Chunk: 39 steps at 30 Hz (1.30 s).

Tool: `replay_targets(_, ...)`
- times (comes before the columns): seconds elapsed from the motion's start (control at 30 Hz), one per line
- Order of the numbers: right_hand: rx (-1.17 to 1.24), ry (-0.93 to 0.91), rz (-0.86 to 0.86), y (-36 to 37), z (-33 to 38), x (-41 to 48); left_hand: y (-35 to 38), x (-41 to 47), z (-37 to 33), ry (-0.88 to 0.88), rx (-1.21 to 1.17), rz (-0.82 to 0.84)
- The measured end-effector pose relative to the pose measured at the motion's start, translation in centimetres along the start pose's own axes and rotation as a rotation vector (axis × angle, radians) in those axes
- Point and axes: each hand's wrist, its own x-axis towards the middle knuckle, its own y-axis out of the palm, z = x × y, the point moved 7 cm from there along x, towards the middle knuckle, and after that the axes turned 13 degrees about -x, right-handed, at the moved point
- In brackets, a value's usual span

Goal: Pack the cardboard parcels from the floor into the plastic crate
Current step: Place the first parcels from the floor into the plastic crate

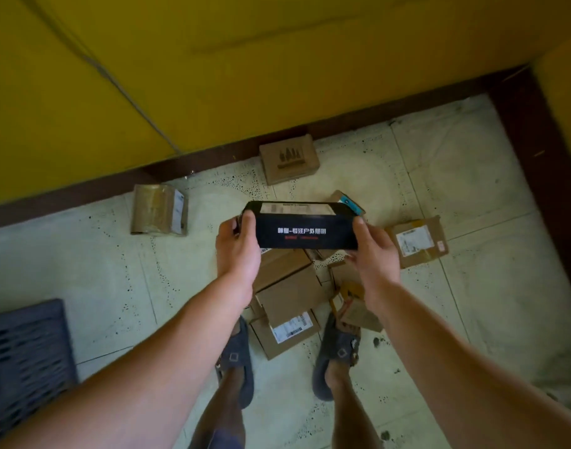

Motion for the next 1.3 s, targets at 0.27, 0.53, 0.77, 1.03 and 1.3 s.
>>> replay_targets(0.27, 0.102, 0.034, 0.055, -6.2, -0.8, -14.0, -7.9, -13.2, -3.1, 0.046, -0.075, 0.050)
replay_targets(0.53, 0.089, -0.177, 0.276, -11.0, 0.0, -23.9, -14.6, -26.2, -2.1, 0.138, -0.223, -0.035)
replay_targets(0.77, -0.023, -0.387, 0.506, -9.9, 2.0, -34.6, -24.7, -36.7, -1.2, 0.229, -0.393, -0.180)
replay_targets(1.03, -0.158, -0.583, 0.712, 0.6, 2.4, -48.6, -41.3, -44.8, 1.9, 0.276, -0.680, -0.448)
replay_targets(1.3, -0.291, -0.662, 0.814, 15.1, -3.1, -65.2, -60.9, -50.2, 9.3, 0.298, -0.879, -0.621)
